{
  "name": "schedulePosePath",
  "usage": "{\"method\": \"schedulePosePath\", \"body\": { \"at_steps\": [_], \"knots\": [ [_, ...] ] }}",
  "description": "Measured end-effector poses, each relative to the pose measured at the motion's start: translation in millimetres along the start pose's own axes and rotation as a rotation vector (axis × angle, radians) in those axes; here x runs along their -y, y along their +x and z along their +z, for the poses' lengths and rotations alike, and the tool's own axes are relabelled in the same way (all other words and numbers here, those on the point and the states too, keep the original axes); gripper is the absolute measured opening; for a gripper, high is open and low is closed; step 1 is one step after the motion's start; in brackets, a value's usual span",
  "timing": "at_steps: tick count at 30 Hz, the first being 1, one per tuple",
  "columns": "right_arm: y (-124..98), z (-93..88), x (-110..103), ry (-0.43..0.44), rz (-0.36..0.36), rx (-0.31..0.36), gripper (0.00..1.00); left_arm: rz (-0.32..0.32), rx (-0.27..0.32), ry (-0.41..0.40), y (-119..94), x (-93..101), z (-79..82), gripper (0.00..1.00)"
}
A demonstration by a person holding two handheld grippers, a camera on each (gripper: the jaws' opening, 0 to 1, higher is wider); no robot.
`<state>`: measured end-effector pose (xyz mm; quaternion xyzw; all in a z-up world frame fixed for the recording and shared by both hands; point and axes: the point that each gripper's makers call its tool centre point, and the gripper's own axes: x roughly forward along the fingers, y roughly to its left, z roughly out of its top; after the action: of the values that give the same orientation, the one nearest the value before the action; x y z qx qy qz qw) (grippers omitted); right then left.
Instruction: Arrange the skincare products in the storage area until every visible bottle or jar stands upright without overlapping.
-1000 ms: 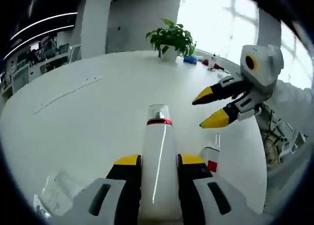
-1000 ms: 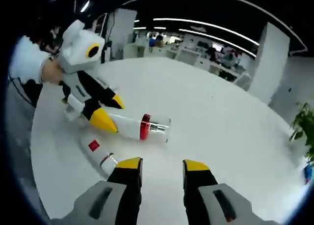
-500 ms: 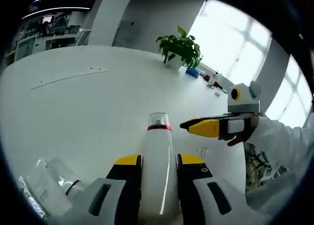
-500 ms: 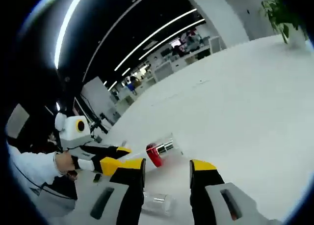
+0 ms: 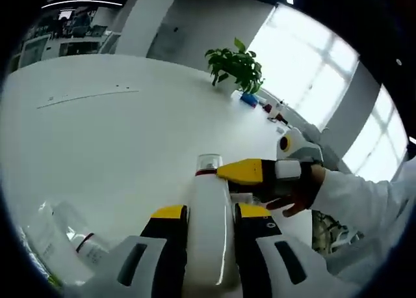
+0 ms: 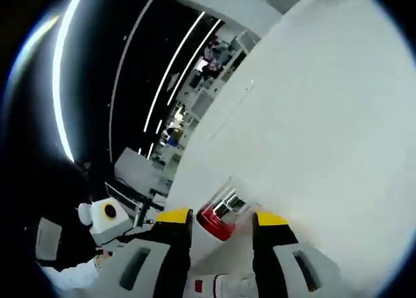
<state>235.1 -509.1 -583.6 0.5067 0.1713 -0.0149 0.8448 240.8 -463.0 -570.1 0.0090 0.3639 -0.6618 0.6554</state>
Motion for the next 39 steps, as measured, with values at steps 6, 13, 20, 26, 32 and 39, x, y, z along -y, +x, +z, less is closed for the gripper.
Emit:
{"method": "schedulePosePath", "body": {
  "at_steps": [6,13,20,26,32,39],
  "knots": [
    [2.7,2.9,4.6,0.122,-0.007,0.026,0.33,0.001,-0.003,0.032,-0.8,2.0,-2.0,0.23],
    [6.8,7.3,0.5,0.124,-0.031,0.015,0.21,0.002,-0.013,0.080,0.1,-2.8,-2.8,0.23],
    [8.0,12.7,-17.7,-0.069,-0.023,0.014,0.17,0.010,-0.042,0.115,4.3,-3.8,-12.0,0.24],
    [7.0,23.1,-40.6,-0.215,0.011,0.061,0.16,0.003,-0.019,0.147,-0.1,-3.4,-2.9,0.24],
    [5.4,26.6,-72.2,-0.517,0.048,0.061,0.16,-0.028,0.001,0.183,-6.7,2.7,4.4,0.24],
    [4.3,14.7,-104.0,-0.777,0.161,0.010,0.16,-0.085,0.001,0.204,-15.5,-4.5,10.2,0.24]
  ]
}}
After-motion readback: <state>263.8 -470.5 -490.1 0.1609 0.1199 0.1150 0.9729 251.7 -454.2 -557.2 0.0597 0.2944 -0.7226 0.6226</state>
